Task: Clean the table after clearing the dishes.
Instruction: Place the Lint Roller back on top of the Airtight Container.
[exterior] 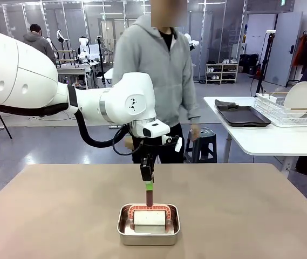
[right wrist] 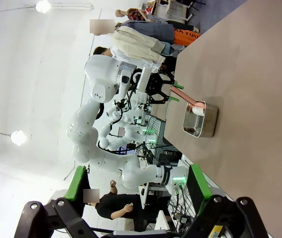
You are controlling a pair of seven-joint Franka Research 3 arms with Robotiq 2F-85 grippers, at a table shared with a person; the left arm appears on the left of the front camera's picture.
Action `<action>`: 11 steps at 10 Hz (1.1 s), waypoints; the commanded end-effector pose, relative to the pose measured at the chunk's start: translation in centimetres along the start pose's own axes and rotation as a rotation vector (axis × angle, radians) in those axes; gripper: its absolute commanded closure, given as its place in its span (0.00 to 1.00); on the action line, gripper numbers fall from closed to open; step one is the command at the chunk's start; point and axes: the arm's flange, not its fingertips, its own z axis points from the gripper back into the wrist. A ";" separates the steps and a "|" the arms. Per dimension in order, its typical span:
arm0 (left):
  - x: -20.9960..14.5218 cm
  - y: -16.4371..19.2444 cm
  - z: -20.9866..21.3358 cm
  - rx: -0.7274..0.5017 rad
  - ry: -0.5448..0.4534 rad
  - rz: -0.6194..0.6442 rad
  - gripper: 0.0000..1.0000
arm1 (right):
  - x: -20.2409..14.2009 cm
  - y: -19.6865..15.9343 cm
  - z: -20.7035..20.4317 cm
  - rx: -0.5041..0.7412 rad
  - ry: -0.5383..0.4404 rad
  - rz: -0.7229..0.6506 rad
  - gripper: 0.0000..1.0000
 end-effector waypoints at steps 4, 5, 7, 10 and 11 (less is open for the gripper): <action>-0.6 -0.7 1.2 0.001 -0.002 -0.015 0.21 | -0.1 0.4 0.0 0.000 0.000 -0.004 0.00; -0.7 -0.7 1.2 0.002 -0.001 -0.008 0.00 | -0.1 0.4 0.0 0.000 0.000 -0.004 0.00; -1.1 -0.9 1.2 0.006 -0.008 -0.001 0.00 | -0.1 0.4 0.0 0.000 0.000 -0.004 0.00; -0.3 -0.1 1.2 0.017 -0.005 0.004 0.00 | -0.1 0.4 0.0 0.000 0.000 -0.004 0.00; -0.3 -0.1 1.2 0.017 -0.005 0.004 0.00 | -0.1 0.4 0.0 0.000 0.000 -0.004 0.00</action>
